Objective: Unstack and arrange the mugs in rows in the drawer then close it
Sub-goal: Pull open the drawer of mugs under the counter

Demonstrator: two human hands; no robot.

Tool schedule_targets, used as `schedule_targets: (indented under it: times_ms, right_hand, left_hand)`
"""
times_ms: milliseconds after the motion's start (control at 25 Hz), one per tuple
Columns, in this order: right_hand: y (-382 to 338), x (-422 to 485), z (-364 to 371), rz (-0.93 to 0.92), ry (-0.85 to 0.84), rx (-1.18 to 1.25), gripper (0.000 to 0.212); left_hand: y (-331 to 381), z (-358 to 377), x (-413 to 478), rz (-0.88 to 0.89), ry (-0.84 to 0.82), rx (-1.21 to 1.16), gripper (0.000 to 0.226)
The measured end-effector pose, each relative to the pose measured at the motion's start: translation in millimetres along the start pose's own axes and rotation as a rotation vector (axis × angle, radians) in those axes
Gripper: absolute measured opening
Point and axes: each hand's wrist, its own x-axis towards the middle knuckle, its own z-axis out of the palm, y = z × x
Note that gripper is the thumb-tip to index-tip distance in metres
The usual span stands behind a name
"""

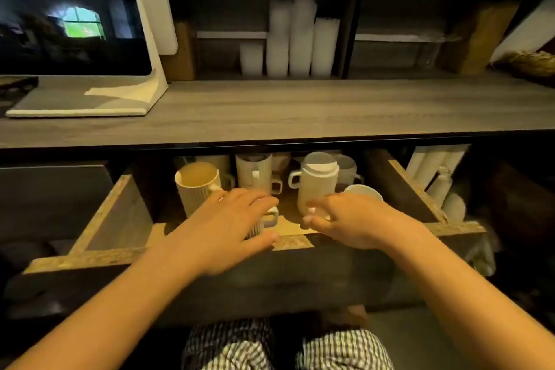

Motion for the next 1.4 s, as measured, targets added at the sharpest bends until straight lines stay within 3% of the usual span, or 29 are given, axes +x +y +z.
schedule_targets:
  times_ms: [160,320,640,840,1400]
  right_hand:
    - [-9.1,-1.7,20.7,-0.04,-0.008,0.043,0.043]
    - [-14.7,-6.6,27.2,0.012,0.075,0.021,0.048]
    - [-14.7,-14.1,35.9,0.012,0.097,-0.007,0.053]
    - [-20.9,-37.5,39.0,-0.006,0.102,-0.007,0.046]
    - [-34.8,-117.9,60.2,-0.049,0.037,0.016,0.06]
  left_hand:
    - [-3.0,23.2,-18.0,-0.057,-0.061,-0.027,0.081]
    - [-0.4,33.7,-20.8,-0.099,0.021,-0.055,0.063]
    - [7.9,35.5,-30.3,-0.151,0.017,-0.056,0.046]
    - [16.7,42.5,-47.6,-0.128,0.038,-0.064,0.061]
    - [65.1,48.5,-123.6,-0.109,0.032,-0.052,0.072]
